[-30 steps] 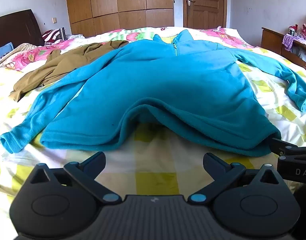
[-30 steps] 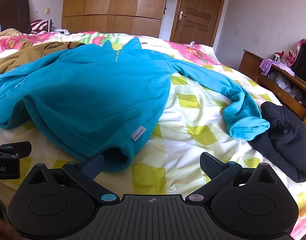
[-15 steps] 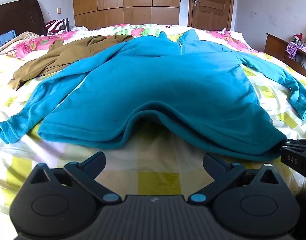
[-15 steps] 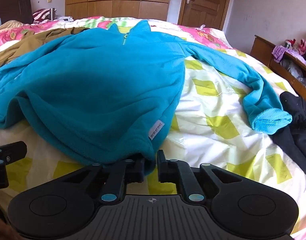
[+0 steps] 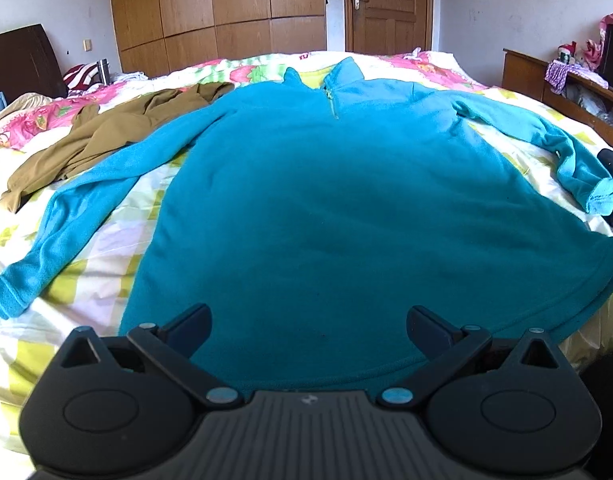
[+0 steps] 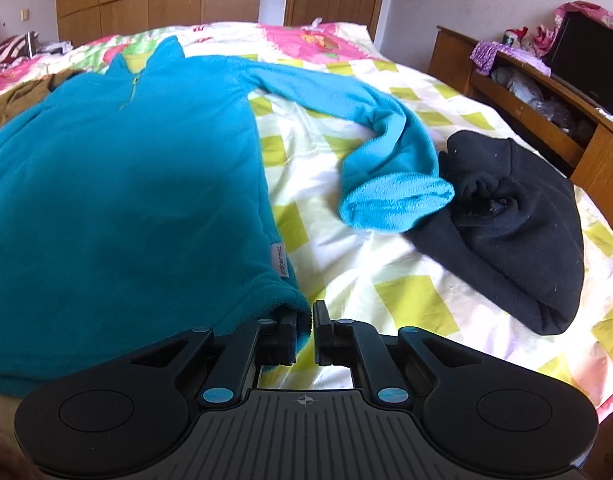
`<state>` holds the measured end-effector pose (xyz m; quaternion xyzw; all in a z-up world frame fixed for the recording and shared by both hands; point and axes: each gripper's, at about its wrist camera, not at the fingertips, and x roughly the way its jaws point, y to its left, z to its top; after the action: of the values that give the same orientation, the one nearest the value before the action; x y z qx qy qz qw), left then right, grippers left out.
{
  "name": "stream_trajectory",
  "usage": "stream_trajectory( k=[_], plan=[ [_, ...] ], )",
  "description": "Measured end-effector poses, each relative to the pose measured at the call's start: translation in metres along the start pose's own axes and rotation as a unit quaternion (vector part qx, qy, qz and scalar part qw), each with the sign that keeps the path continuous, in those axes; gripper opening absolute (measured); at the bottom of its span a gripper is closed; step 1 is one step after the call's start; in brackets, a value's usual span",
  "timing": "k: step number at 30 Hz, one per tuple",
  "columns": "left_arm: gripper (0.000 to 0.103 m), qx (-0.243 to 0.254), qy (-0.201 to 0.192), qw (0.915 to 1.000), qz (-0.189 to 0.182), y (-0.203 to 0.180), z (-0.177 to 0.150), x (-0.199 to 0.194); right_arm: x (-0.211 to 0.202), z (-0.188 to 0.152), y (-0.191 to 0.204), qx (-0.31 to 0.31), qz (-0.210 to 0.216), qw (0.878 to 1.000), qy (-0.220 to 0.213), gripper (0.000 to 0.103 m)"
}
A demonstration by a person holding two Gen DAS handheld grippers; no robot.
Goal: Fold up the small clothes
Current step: 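Move the right gripper toward the teal pullover's sleeve cuff, then grasp the teal sleeve cuff with the right gripper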
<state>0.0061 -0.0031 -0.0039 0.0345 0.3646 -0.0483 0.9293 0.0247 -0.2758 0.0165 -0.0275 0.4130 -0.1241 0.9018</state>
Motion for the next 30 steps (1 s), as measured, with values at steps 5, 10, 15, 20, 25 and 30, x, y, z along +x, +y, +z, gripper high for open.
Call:
stream_trajectory(
  k=[5, 10, 15, 20, 25, 30],
  plan=[
    [0.103, -0.026, 0.043, 0.9987, 0.009, 0.014, 0.002, 0.012, -0.024, -0.006, -0.004, -0.015, -0.015, 0.999, -0.038, 0.016],
    [0.103, -0.003, 0.096, 0.9952, 0.020, 0.011, -0.003, 0.030, -0.038, 0.006, -0.006, 0.000, 0.013, 0.998, -0.064, 0.019],
    [0.103, 0.013, 0.050, 0.9987, -0.005, 0.002, 0.013, 0.012, -0.005, 0.029, -0.023, 0.038, -0.024, 0.997, -0.061, 0.021],
    [0.103, 0.056, -0.011, 0.9976, -0.038, -0.033, 0.059, 0.017, 0.026, 0.052, -0.065, 0.142, -0.003, 0.989, -0.045, 0.022],
    [0.103, 0.058, -0.032, 0.9938, -0.089, -0.076, 0.100, 0.053, 0.067, 0.064, -0.080, 0.259, 0.096, 0.961, 0.004, 0.024],
    [0.103, 0.081, -0.027, 0.9914, -0.099, -0.111, 0.099, 0.073, 0.081, 0.040, -0.067, 0.313, 0.078, 0.946, -0.006, 0.026]
  ],
)
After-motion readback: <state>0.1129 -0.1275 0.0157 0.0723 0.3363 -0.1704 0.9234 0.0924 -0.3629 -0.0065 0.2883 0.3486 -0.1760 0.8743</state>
